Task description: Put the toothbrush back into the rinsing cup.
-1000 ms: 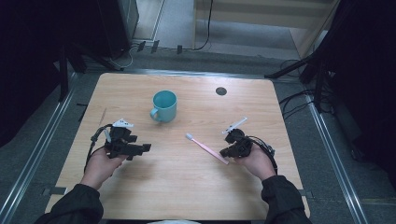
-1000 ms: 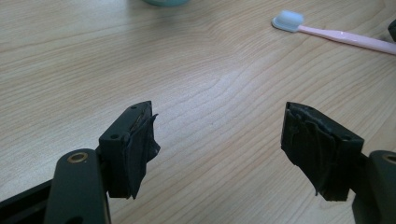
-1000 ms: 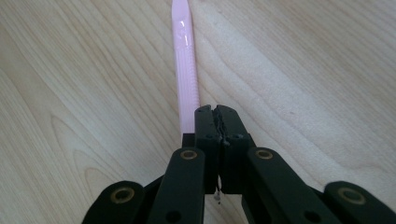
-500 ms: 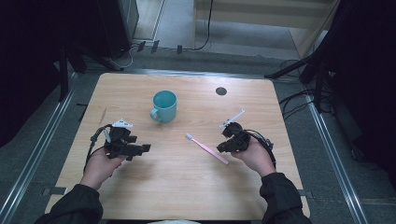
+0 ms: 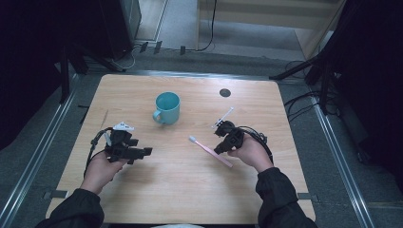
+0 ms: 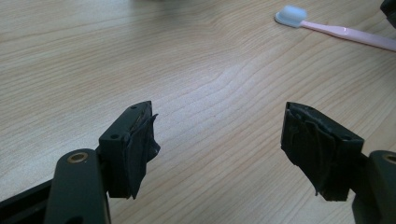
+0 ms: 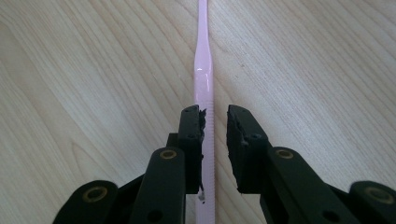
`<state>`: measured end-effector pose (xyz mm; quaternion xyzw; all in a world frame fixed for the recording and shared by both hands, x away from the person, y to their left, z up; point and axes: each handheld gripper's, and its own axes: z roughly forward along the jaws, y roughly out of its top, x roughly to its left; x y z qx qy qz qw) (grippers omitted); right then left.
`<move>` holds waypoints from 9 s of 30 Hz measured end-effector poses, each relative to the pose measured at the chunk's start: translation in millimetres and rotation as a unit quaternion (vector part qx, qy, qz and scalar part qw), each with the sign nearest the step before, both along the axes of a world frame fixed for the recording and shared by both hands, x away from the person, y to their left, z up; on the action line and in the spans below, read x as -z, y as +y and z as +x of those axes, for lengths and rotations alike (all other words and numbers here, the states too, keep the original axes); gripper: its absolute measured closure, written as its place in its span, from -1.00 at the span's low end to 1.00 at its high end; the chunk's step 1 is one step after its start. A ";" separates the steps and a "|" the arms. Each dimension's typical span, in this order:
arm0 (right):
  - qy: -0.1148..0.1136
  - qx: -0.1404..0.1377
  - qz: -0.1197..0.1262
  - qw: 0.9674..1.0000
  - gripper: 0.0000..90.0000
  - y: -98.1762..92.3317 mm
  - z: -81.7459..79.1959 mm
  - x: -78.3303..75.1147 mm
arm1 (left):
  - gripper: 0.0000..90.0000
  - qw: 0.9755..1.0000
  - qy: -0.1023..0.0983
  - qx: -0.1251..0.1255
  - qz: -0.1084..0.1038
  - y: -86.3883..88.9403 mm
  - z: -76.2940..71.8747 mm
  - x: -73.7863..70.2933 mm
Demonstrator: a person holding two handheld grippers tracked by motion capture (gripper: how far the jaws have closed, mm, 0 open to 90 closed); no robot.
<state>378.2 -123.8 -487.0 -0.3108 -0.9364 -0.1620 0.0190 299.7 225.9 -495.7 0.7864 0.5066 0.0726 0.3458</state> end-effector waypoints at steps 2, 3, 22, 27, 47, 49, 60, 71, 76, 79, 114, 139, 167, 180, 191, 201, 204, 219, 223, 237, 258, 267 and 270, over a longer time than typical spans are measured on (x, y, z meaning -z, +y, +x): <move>0.002 -0.003 -0.007 1.000 0.69 2.1 0.5 0.6 | -0.43 1.000 0.001 0.000 -0.001 -0.1 -0.1 0.0; 0.002 -0.006 -0.010 1.000 0.69 4.3 1.2 1.5 | -0.43 1.000 0.001 0.000 0.000 -0.1 -0.1 0.1; 0.007 -0.037 -0.058 0.998 0.68 31.7 5.4 12.0 | -0.43 1.000 0.002 -0.002 0.000 2.6 -2.3 0.5; 0.004 -0.040 -0.066 0.997 0.67 35.7 5.2 13.5 | -0.43 1.000 0.003 -0.005 -0.001 3.1 -3.0 0.6; -0.020 -0.057 -0.117 0.991 0.70 52.1 1.5 18.3 | -0.43 1.000 0.004 -0.007 0.000 5.3 -4.8 0.7; -0.021 -0.058 -0.113 0.992 0.73 53.0 1.3 18.4 | -0.43 1.000 0.004 -0.008 0.000 5.1 -4.8 0.9; -0.019 -0.056 -0.110 0.992 0.75 52.4 2.4 18.5 | -0.43 1.000 0.005 -0.007 -0.001 5.1 -4.7 1.0; -0.016 -0.048 -0.104 0.993 0.76 50.8 3.6 18.2 | -0.43 1.000 0.007 -0.006 -0.004 5.1 -4.3 1.4; -0.012 -0.044 -0.104 0.994 0.75 49.0 4.6 18.0 | -0.43 1.000 0.009 -0.005 -0.002 4.8 -4.0 1.6; -0.012 -0.044 -0.107 0.993 0.75 47.3 5.2 18.0 | -0.43 1.000 0.009 -0.004 0.000 4.7 -4.0 1.7; -0.039 -0.019 -0.008 0.999 0.75 28.5 -3.6 -25.0 | -0.43 1.000 0.011 -0.003 -0.002 5.0 -3.2 1.5; -0.081 0.006 0.079 0.994 0.75 18.8 -5.8 -39.8 | -0.43 1.000 0.008 -0.004 -0.005 5.7 -3.5 0.8; -0.135 0.032 0.163 0.977 0.76 19.3 -7.0 -50.2 | -0.43 1.000 0.012 0.002 -0.002 3.0 -3.4 2.0; -0.163 0.027 0.192 0.967 0.76 29.5 -4.1 -64.9 | -0.43 1.000 0.011 0.003 -0.002 2.6 -3.7 2.4; -0.175 0.026 0.215 0.961 0.76 45.0 -0.4 -74.4 | -0.43 1.000 0.011 0.000 -0.005 3.4 -3.8 2.6; -0.183 0.028 0.219 0.958 0.76 54.0 7.5 -81.1 | -0.44 1.000 0.015 0.009 -0.002 0.9 -3.9 3.5; -0.185 0.031 0.218 0.958 0.76 56.3 10.2 -83.0 | -0.44 1.000 0.015 0.009 -0.002 1.5 -4.0 3.4; -0.201 0.034 0.228 0.952 0.76 71.2 23.5 -98.3 | -0.44 1.000 0.015 0.013 -0.001 0.8 -4.6 3.3; -0.206 0.037 0.232 0.950 0.76 75.6 25.9 -101.0 | -0.44 1.000 0.015 0.013 -0.002 0.7 -4.9 3.1; -0.217 0.042 0.246 0.944 0.76 90.8 42.3 -109.4 | -0.44 1.000 0.014 0.015 -0.004 -1.0 -5.7 3.4; -0.226 0.062 0.259 0.937 0.76 121.8 64.2 -106.4 | -0.44 1.000 0.016 0.025 -0.010 -2.5 -7.0 2.5; -0.237 0.059 0.258 0.935 0.76 138.3 69.7 -105.5 | -0.44 0.999 0.017 0.030 -0.010 -3.2 -7.3 2.9; -0.238 0.063 0.259 0.934 0.76 142.6 74.7 -103.9 | -0.44 0.999 0.018 0.030 -0.008 -3.8 -7.4 3.5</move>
